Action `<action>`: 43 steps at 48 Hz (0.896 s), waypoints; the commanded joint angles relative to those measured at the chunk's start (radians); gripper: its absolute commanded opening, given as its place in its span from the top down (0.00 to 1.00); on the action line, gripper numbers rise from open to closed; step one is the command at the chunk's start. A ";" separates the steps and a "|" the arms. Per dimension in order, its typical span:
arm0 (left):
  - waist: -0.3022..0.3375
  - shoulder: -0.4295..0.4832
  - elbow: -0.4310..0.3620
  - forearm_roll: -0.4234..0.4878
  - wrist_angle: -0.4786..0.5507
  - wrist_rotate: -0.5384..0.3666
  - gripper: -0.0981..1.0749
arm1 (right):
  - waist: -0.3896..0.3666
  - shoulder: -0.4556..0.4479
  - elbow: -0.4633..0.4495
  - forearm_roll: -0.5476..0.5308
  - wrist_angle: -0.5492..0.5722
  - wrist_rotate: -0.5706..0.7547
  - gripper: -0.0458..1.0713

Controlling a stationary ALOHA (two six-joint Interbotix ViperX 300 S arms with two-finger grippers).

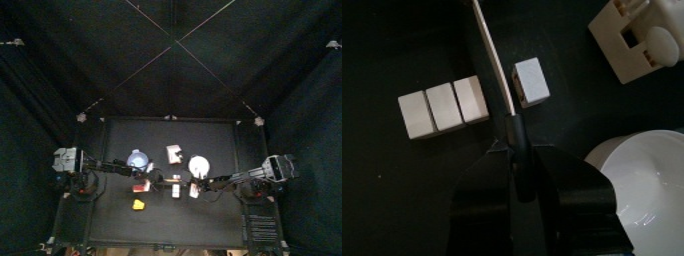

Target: Cut sushi roll

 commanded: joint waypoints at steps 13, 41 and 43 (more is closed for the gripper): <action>-0.080 -0.011 0.008 0.014 0.003 0.002 0.72 | 0.061 -0.064 0.005 0.005 0.011 0.015 0.64; -0.107 0.040 -0.008 -0.018 0.005 -0.002 0.72 | 0.080 -0.051 0.025 0.061 0.009 0.015 0.64; -0.107 0.040 -0.008 -0.021 0.006 -0.002 0.72 | 0.080 -0.049 0.025 0.061 0.008 0.015 0.64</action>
